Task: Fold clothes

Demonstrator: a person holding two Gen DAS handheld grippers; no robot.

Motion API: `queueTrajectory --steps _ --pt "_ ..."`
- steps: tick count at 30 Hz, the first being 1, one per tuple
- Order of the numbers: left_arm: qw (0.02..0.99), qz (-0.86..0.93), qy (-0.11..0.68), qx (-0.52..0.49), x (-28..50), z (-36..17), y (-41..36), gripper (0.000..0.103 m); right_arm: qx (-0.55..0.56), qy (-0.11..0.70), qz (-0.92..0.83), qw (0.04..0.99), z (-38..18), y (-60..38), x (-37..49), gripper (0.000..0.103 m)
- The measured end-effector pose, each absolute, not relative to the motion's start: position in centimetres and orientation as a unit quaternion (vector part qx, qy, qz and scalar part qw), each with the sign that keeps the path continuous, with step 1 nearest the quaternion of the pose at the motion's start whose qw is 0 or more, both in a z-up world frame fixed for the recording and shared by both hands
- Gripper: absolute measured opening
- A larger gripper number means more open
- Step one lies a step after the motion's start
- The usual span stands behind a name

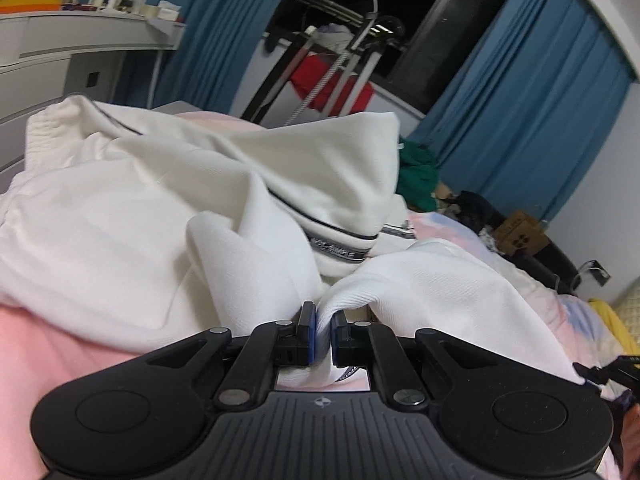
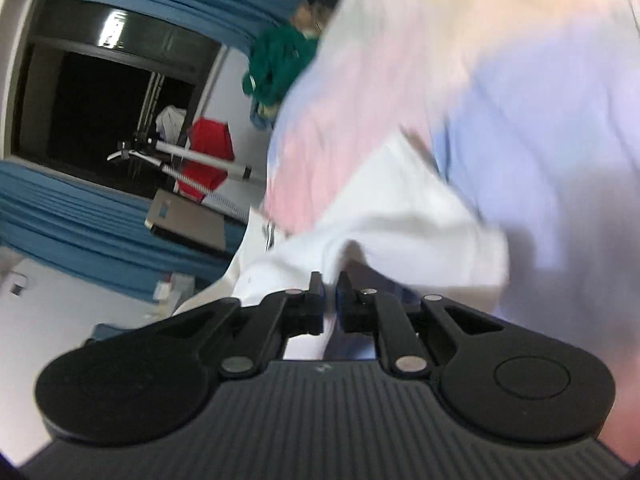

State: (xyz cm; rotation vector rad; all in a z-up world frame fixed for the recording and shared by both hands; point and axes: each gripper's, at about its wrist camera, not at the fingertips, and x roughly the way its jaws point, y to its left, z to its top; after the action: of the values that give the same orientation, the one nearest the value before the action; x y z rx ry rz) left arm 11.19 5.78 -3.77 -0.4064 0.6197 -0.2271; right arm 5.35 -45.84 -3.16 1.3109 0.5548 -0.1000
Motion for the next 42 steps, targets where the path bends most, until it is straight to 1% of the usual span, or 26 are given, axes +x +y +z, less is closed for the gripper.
queueTrajectory --steps 1,2,3,4,6,7,11,13,15,18,19,20,21,22,25,27,31,33,34,36,39,42 --pt "0.925 -0.105 0.304 -0.2 11.2 -3.8 5.8 0.008 0.623 0.253 -0.041 0.739 -3.8 -45.8 5.4 0.036" --pt "0.924 -0.101 0.307 -0.203 11.3 -3.8 5.9 0.008 0.644 0.251 -0.036 0.722 -4.5 -45.7 5.5 0.042" --pt "0.924 -0.096 0.308 -0.205 11.3 -3.8 6.0 0.008 0.661 0.247 -0.033 0.707 -5.1 -45.7 5.5 0.051" --pt "0.924 -0.093 0.31 -0.206 11.3 -3.9 6.0 0.008 0.67 0.244 -0.032 0.701 -5.4 -45.6 5.6 0.055" --pt "0.923 -0.088 0.312 -0.209 11.3 -4.0 6.2 0.008 0.676 0.243 -0.036 0.695 -6.1 -45.2 6.0 0.06" --pt "0.922 -0.085 0.314 -0.21 11.3 -4.0 6.2 0.008 0.674 0.247 -0.046 0.695 -6.5 -44.9 6.1 0.061" --pt "0.92 -0.077 0.317 -0.218 11.7 -4.1 6.2 0.008 0.685 0.287 -0.076 0.665 -8.8 -43.5 7.3 0.061" --pt "0.918 -0.075 0.32 -0.222 11.8 -4.2 6.3 0.008 0.683 0.281 -0.094 0.668 -9.5 -43.5 8.1 0.061" --pt "0.917 -0.075 0.323 -0.221 11.8 -4.3 6.2 0.008 0.68 0.26 -0.118 0.675 -9.4 -44.1 8.8 0.06" --pt "0.921 -0.084 0.317 -0.21 11.6 -4.2 5.8 0.008 0.66 0.217 -0.137 0.706 -7.8 -45.5 10.2 0.051" --pt "0.925 -0.089 0.311 -0.199 11.4 -4.0 5.4 0.008 0.644 0.209 -0.142 0.722 -7.1 -46.1 10.8 0.042" --pt "0.929 -0.093 0.307 -0.185 11.2 -3.9 5.0 0.009 0.63 0.205 -0.147 0.734 -6.5 -46.6 11.4 0.035" --pt "0.932 -0.098 0.304 -0.173 11.0 -3.7 4.5 0.009 0.618 0.2 -0.151 0.745 -6.0 -47.1 12.0 0.023" --pt "0.933 -0.103 0.302 -0.166 10.9 -3.6 4.1 0.009 0.614 0.191 -0.154 0.751 -5.7 -47.7 12.5 0.015" --pt "0.934 -0.113 0.302 -0.156 10.8 -3.7 2.7 0.01 0.602 0.171 -0.154 0.764 -5.2 -48.9 13.9 0.011" --pt "0.934 -0.119 0.305 -0.144 10.9 -3.9 1.7 0.01 0.578 0.16 -0.141 0.787 -4.4 -49.4 14.8 0.01" --pt "0.935 -0.133 0.305 -0.125 11.2 -4.3 -0.2 0.011 0.492 0.092 -0.096 0.86 -1.0 -50.1 15.3 0.01" --pt "0.936 -0.139 0.302 -0.114 11.4 -4.6 -1.0 0.012 0.46 0.07 -0.101 0.879 -0.4 -50.8 14.6 0.01" --pt "0.936 -0.142 0.303 -0.109 11.5 -4.8 -1.4 0.013 0.451 0.071 -0.118 0.882 -0.6 -51.5 14.3 0.01" --pt "0.935 -0.148 0.305 -0.099 11.7 -5.2 -2.2 0.015 0.452 0.1 -0.16 0.872 -2.1 -53.4 13.4 0.01" --pt "0.935 -0.156 0.308 -0.085 12.0 -5.8 -3.3 0.015 0.496 0.185 -0.201 0.824 -6.8 -56.2 12.8 0.01" --pt "0.934 -0.158 0.311 -0.078 12.3 -6.3 -3.4 0.015 0.544 0.215 -0.206 0.784 -9.5 -57.1 11.8 0.011"
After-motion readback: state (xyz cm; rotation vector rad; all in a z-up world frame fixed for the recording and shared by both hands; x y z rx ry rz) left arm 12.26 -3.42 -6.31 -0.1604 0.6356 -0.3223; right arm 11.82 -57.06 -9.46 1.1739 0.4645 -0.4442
